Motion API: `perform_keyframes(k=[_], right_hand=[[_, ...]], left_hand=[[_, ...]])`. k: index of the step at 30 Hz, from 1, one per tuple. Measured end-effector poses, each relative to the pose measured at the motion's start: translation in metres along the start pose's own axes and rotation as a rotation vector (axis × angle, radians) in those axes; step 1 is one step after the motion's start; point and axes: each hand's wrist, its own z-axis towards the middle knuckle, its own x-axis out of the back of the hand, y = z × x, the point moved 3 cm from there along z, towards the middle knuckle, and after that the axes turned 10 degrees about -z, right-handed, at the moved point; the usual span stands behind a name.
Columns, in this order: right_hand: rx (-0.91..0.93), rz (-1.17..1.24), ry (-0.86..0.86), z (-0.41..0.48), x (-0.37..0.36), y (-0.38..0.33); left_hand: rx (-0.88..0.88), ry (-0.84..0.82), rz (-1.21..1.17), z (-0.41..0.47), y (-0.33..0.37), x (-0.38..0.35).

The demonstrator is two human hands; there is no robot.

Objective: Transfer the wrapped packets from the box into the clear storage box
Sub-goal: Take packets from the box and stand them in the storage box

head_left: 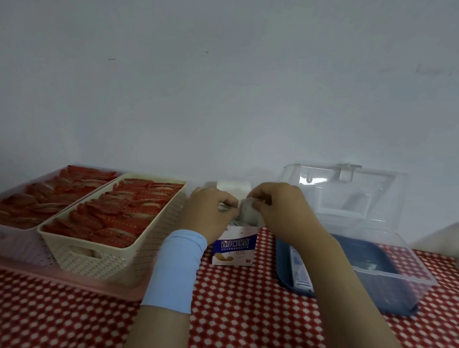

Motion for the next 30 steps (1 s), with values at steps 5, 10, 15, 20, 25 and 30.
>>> perform_keyframes(k=[5,10,15,20,25,30], right_hand=[[-0.054,0.219,0.213,-0.003,0.013,0.001],[-0.066,0.458,0.276,-0.004,0.021,-0.001],[-0.01,0.595,0.141,-0.011,0.026,-0.009],[0.023,0.57,0.089,-0.021,0.033,-0.006],[0.028,0.603,0.093,-0.033,0.039,0.001],[-0.006,0.637,0.134,-0.043,0.042,0.006]], left_hand=[[0.027,0.0,-0.091,0.0,0.0,0.008],[0.044,0.103,-0.513,0.003,0.006,0.016],[0.252,-0.181,-0.994,-0.003,0.011,0.015],[0.304,-0.426,-1.258,-0.018,0.033,0.007],[0.361,-0.527,-1.277,-0.021,0.039,-0.005],[0.413,-0.515,-1.329,-0.021,0.044,-0.021]])
